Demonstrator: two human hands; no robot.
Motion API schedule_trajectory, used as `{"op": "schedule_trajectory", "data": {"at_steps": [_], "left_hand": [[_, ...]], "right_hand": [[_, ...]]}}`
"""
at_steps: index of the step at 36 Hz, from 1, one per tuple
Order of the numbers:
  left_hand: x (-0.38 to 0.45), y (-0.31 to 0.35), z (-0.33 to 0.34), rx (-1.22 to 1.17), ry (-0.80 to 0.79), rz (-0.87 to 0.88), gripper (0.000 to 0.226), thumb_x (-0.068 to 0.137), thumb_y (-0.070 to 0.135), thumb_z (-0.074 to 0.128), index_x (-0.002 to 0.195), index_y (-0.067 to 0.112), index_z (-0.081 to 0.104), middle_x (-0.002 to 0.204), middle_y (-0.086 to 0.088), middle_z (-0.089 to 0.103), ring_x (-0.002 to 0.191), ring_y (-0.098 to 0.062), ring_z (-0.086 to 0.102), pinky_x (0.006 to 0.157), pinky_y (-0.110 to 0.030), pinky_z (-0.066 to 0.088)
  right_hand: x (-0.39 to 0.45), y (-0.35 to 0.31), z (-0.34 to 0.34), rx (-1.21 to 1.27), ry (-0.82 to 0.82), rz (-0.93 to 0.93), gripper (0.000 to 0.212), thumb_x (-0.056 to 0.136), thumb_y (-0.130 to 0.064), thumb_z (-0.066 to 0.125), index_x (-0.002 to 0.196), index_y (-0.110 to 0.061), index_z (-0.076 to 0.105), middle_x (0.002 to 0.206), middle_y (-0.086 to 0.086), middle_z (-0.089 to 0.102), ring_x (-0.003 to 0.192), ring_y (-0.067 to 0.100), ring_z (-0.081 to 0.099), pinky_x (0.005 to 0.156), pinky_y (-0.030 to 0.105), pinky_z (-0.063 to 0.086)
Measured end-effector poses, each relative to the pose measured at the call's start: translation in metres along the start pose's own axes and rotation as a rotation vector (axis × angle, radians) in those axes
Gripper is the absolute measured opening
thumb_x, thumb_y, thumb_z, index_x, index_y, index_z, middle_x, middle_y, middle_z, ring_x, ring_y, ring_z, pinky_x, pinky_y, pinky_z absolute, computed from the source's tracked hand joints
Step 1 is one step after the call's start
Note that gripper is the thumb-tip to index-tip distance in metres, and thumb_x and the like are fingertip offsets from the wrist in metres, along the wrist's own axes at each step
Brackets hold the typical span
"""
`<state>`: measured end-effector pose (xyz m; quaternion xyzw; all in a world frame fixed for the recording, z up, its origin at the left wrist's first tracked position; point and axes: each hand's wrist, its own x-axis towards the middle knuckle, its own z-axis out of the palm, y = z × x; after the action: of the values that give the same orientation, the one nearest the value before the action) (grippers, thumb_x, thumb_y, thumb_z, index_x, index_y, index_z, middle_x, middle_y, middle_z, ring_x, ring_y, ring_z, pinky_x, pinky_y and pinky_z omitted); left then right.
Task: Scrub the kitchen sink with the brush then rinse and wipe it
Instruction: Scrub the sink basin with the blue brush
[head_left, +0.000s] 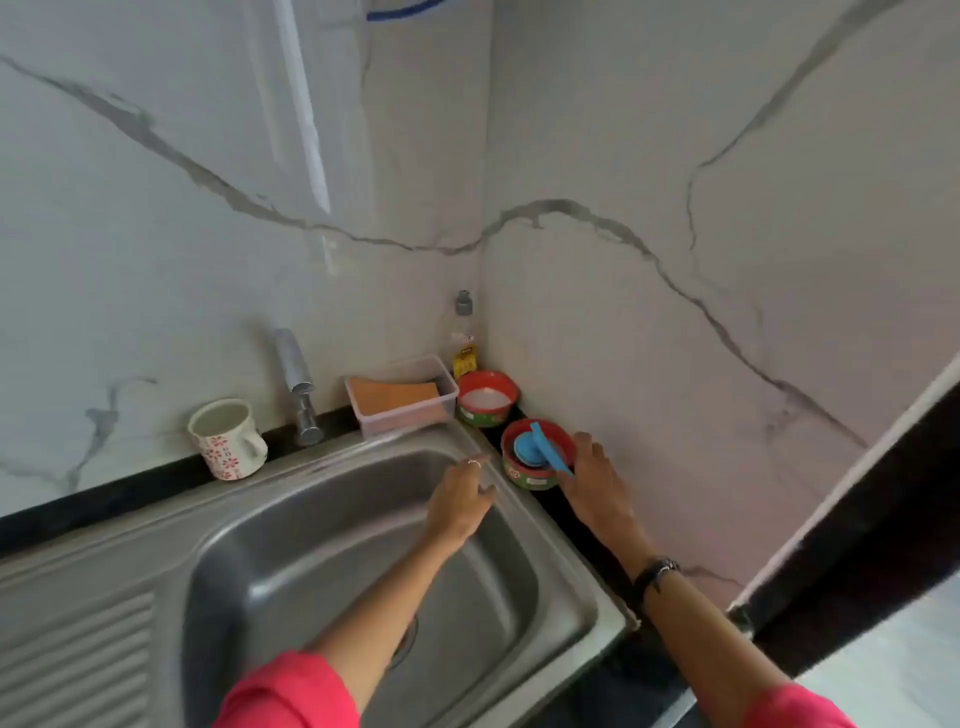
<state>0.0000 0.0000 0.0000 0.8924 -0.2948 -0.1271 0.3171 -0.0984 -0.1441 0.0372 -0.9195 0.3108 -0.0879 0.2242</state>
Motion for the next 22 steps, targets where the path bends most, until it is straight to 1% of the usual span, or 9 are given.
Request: {"op": "schedule_trajectory", "data": {"at_steps": [4,7,8,10,12,15,18,20,22], "left_hand": [[0.024,0.006,0.013,-0.098,-0.022,-0.037,0.063,0.086,0.030,0.063,0.142,0.015,0.036,0.134,-0.009,0.052,0.126,-0.023,0.042,0.102,-0.029,0.035],[0.041,0.010,0.022,-0.205,-0.020,0.031,0.063,0.076,0.030,0.072,0.132,0.014,0.049,0.121,0.009,0.056,0.118,-0.009,0.050,0.096,-0.015,0.035],[0.046,0.010,0.024,-0.203,-0.001,0.050,0.062,0.071,0.035,0.072,0.127,0.017,0.054,0.116,0.011,0.059,0.114,-0.008,0.055,0.096,-0.016,0.039],[0.058,0.000,0.037,-0.180,0.007,0.040,0.061,0.066,0.047,0.071,0.122,0.029,0.054,0.113,0.011,0.064,0.109,-0.008,0.058,0.096,-0.031,0.046],[0.067,-0.007,0.043,-0.068,-0.006,0.061,0.063,0.069,0.053,0.068,0.125,0.028,0.051,0.115,0.007,0.062,0.112,-0.011,0.053,0.096,-0.033,0.045],[0.075,-0.006,0.045,0.121,0.049,0.115,0.067,0.075,0.048,0.065,0.132,0.017,0.048,0.127,-0.002,0.056,0.121,-0.018,0.047,0.101,-0.031,0.038],[0.080,-0.009,0.046,0.180,0.065,0.135,0.066,0.080,0.037,0.062,0.137,0.012,0.044,0.133,-0.006,0.053,0.126,-0.021,0.045,0.106,-0.032,0.034],[0.082,-0.013,0.045,0.186,0.074,0.148,0.061,0.080,0.025,0.060,0.137,0.013,0.044,0.132,-0.008,0.054,0.126,-0.022,0.045,0.106,-0.031,0.034],[0.084,-0.017,0.045,0.182,0.090,0.162,0.062,0.077,0.013,0.058,0.138,0.014,0.044,0.132,-0.009,0.054,0.126,-0.024,0.046,0.105,-0.031,0.033]], "right_hand": [[0.017,0.007,0.007,0.139,-0.086,0.107,0.046,0.084,-0.020,0.061,0.121,-0.009,0.036,0.116,0.013,0.052,0.101,0.029,0.055,0.081,0.036,0.046],[0.030,0.012,0.013,0.251,-0.125,0.102,0.054,0.078,-0.022,0.069,0.120,-0.007,0.039,0.113,0.009,0.054,0.092,0.022,0.054,0.072,0.027,0.040],[0.035,0.013,0.015,0.269,-0.121,0.080,0.056,0.077,-0.021,0.072,0.121,-0.007,0.040,0.111,0.005,0.054,0.091,0.018,0.053,0.072,0.024,0.038],[0.043,0.015,0.019,0.305,-0.138,0.091,0.056,0.077,-0.023,0.073,0.120,-0.008,0.041,0.109,0.001,0.053,0.090,0.015,0.052,0.072,0.023,0.037],[0.053,0.017,0.021,0.255,-0.182,0.135,0.051,0.084,-0.031,0.064,0.122,-0.008,0.039,0.116,0.007,0.057,0.097,0.023,0.057,0.073,0.025,0.037],[0.071,0.018,0.013,0.059,-0.214,0.107,0.042,0.093,-0.032,0.049,0.127,-0.009,0.043,0.120,0.012,0.058,0.109,0.029,0.056,0.080,0.028,0.040],[0.080,0.018,0.003,-0.072,-0.118,0.039,0.035,0.093,-0.033,0.047,0.116,-0.007,0.050,0.112,0.014,0.062,0.103,0.030,0.059,0.080,0.033,0.044],[0.082,0.020,-0.001,-0.068,-0.034,-0.011,0.031,0.093,-0.033,0.046,0.112,-0.008,0.050,0.106,0.013,0.064,0.099,0.031,0.060,0.076,0.035,0.045],[0.083,0.023,-0.004,-0.064,-0.001,-0.051,0.030,0.094,-0.032,0.046,0.111,-0.008,0.050,0.104,0.013,0.065,0.096,0.033,0.061,0.074,0.037,0.045]]}}
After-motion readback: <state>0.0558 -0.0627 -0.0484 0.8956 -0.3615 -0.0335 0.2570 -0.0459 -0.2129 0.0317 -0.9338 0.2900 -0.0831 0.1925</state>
